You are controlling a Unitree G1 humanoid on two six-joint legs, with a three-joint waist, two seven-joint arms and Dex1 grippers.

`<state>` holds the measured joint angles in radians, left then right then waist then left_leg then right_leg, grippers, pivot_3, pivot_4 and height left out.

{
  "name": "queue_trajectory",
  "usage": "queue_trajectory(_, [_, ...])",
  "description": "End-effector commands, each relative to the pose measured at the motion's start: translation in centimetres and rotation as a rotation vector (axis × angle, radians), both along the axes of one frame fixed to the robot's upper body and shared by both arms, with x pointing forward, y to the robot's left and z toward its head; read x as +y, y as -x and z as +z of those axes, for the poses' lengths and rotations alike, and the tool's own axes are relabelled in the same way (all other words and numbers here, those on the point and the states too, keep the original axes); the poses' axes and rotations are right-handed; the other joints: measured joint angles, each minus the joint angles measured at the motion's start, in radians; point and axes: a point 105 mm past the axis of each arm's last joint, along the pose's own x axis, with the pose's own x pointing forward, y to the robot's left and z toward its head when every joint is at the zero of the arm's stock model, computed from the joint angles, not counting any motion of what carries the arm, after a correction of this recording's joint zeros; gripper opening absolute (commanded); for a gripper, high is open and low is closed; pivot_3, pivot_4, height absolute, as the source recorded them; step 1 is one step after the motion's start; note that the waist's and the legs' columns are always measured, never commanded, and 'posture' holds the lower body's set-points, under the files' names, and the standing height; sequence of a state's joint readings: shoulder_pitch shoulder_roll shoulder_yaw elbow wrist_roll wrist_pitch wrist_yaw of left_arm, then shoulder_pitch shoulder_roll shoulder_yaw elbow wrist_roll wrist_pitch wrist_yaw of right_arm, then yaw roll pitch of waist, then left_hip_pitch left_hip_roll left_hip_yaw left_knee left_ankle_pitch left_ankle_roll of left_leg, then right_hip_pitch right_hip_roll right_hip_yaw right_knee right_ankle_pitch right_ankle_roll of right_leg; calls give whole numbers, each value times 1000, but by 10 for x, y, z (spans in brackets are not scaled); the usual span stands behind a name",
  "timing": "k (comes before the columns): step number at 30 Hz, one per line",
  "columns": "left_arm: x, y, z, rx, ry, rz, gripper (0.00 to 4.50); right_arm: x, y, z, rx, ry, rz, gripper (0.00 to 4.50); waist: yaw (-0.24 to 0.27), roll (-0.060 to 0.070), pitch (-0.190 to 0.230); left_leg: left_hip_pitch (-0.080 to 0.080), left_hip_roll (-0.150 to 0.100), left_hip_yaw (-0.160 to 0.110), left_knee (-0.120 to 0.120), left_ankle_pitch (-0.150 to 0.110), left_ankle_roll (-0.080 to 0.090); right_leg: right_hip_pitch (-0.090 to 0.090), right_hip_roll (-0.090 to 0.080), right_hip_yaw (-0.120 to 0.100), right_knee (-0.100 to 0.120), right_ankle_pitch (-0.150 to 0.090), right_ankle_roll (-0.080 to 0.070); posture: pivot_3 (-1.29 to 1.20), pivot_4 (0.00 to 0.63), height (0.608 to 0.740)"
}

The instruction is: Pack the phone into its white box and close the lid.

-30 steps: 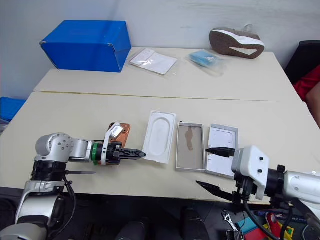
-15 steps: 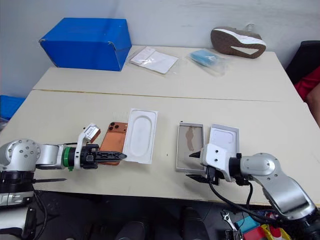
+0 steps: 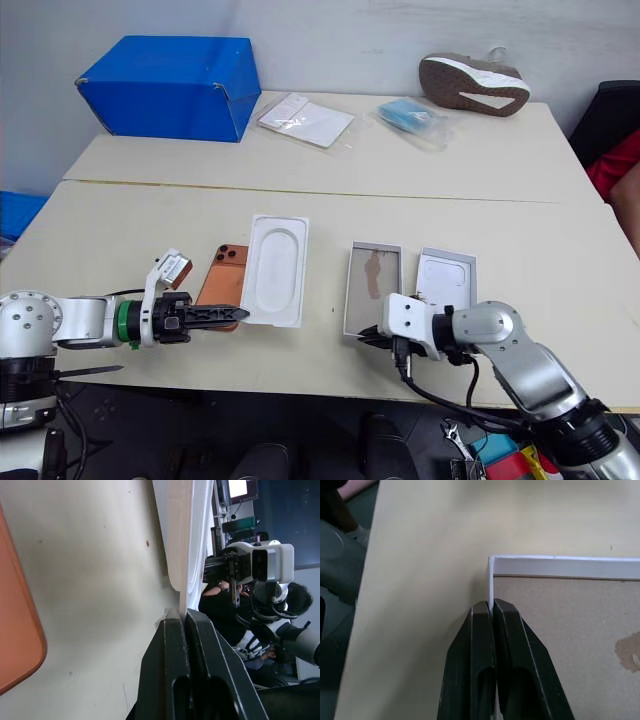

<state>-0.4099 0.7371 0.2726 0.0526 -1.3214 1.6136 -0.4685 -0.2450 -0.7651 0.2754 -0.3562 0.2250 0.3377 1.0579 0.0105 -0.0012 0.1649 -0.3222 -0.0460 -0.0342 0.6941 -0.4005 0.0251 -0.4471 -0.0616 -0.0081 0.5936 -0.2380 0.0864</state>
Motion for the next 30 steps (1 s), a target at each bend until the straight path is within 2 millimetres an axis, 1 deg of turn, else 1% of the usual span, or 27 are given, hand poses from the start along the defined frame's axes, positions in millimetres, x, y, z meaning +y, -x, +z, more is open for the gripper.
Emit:
queue_trajectory(1, [-2,-2,15,-45,37,-9,0,14,1,4,-27,-9,37,37,-1,0,0,0,0,0,0,0,0,0,0,0,0,0,0,0,150,740])
queue_trajectory(7, [-6,-6,19,-55,36,-17,0,20,-16,-7,-40,19,-49,37,-7,0,0,-1,0,-2,1,0,-1,0,0,-2,1,0,0,0,150,740])
queue_trajectory(13, [-14,-7,21,-57,38,-37,0,26,-16,-8,-38,-2,-69,37,-11,0,0,-1,0,-4,1,1,-1,1,0,-4,1,0,0,0,150,740])
queue_trajectory(16, [-23,-7,20,-58,41,-61,0,28,-14,-4,-6,-31,-81,643,-11,0,0,-1,0,-4,1,1,-2,1,0,-4,2,0,-1,0,150,740])
queue_trajectory(19, [-29,-8,21,-57,46,-81,0,28,-10,4,3,-53,-83,1612,-11,0,0,-1,0,-6,1,1,-2,1,0,-5,2,-1,-1,0,150,740])
queue_trajectory(21, [-35,-10,22,-55,49,-94,0,26,-9,12,-3,-72,-98,2340,-11,0,0,-1,0,-6,1,1,-2,1,0,-5,2,-1,-1,0,150,740])
queue_trajectory(24, [-44,-12,22,-53,54,-116,0,18,-1,29,-5,-115,-127,3290,-8,0,0,-2,0,-7,1,1,-2,1,0,-6,2,-1,-1,0,150,740])
queue_trajectory(25, [-48,-13,22,-51,57,-122,0,15,3,35,-7,-127,-135,3669,-4,1,0,-3,-1,-8,1,1,-2,1,-1,-7,2,-1,-1,0,150,740])
queue_trajectory(27, [-57,-14,19,-41,57,-138,0,2,14,51,-1,-166,-163,4289,3,1,0,-4,-1,-10,2,1,-2,0,-1,-8,1,-1,-1,0,150,740])
queue_trajectory(28, [-61,-15,17,-35,52,-142,0,-4,20,58,5,-184,-174,4441,7,1,1,-5,-1,-11,3,1,-2,0,-2,-9,0,-1,-1,0,150,740])
queue_trajectory(30, [-70,-17,9,-14,13,-147,0,-20,33,71,18,-209,-207,4441,16,1,1,-7,-1,-12,3,1,-2,0,-2,-10,0,-1,-1,0,150,740])
